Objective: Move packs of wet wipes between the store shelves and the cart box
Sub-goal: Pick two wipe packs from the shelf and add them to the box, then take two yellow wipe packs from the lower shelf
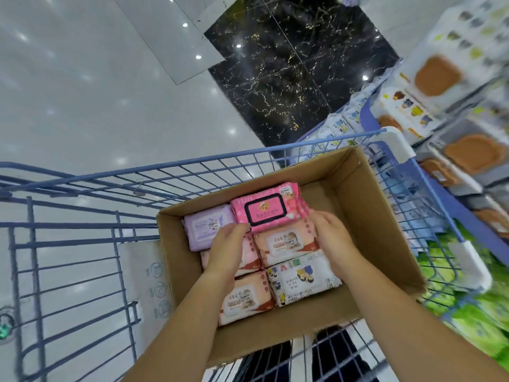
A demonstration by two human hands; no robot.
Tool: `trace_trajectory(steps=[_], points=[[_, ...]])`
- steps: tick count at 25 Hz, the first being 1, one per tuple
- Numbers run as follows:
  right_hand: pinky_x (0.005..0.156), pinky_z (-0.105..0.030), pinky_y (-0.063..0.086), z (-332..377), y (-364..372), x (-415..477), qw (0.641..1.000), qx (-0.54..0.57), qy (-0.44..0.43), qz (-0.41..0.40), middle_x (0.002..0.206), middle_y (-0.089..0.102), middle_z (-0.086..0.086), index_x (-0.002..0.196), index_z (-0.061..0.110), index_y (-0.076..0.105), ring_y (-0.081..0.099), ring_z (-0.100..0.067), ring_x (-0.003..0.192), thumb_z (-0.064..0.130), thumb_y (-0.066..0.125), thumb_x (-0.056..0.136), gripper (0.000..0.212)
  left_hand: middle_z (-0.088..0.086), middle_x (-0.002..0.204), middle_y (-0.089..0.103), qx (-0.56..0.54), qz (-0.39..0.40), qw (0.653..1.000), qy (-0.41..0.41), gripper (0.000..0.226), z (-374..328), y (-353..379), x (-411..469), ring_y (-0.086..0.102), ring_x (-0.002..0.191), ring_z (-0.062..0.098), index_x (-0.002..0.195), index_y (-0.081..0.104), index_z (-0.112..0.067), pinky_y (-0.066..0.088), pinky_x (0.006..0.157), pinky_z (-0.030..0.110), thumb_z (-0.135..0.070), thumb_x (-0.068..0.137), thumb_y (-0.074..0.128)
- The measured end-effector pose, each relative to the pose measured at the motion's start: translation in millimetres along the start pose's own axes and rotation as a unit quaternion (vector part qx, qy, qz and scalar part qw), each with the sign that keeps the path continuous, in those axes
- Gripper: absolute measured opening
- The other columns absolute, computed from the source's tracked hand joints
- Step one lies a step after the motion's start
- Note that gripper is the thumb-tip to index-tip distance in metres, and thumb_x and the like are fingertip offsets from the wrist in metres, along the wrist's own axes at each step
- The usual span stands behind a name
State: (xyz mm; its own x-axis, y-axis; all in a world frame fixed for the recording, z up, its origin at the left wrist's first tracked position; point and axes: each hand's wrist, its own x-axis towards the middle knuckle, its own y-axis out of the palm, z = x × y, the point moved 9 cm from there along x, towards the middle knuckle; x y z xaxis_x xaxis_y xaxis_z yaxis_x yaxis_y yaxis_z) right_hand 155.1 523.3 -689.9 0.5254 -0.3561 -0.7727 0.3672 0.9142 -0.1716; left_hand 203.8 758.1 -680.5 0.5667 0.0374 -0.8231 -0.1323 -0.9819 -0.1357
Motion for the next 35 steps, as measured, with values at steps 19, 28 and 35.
trace_trajectory(steps=[19,28,35], points=[[0.104,-0.031,0.041,53.7,-335.0,-289.6,0.939,0.249,-0.145,-0.188,0.138,0.052,0.005,0.137,0.022,0.051,0.051,-0.017,0.126,0.042,0.05,0.103,0.039,-0.007,0.136,0.056,0.168,0.23,0.922,0.262,0.068,-148.9,284.2,-289.3,0.052,0.127,0.019,0.14,0.055,-0.032,0.041,0.11,0.05,-0.058,0.079,0.069],[0.107,-0.034,0.041,-55.5,-612.5,-396.3,0.857,0.37,-0.212,-0.289,0.137,0.051,0.007,0.13,0.034,0.045,0.051,-0.01,0.117,0.045,0.044,0.104,0.028,0.004,0.14,0.056,0.248,0.348,0.831,0.357,0.068,-63.2,538.1,-516.4,0.05,0.134,0.028,0.135,0.058,-0.027,0.037,0.11,0.052,-0.055,0.075,0.073],[0.114,-0.042,0.039,-101.6,-790.1,-522.4,0.788,0.378,-0.296,-0.385,0.146,0.05,0.008,0.136,0.03,0.052,0.053,-0.012,0.127,0.051,0.045,0.102,0.041,-0.011,0.132,0.057,0.24,0.511,0.715,0.412,0.041,-10.8,686.3,-723.5,0.051,0.128,0.021,0.138,0.051,-0.034,0.039,0.11,0.044,-0.034,0.098,0.063]])
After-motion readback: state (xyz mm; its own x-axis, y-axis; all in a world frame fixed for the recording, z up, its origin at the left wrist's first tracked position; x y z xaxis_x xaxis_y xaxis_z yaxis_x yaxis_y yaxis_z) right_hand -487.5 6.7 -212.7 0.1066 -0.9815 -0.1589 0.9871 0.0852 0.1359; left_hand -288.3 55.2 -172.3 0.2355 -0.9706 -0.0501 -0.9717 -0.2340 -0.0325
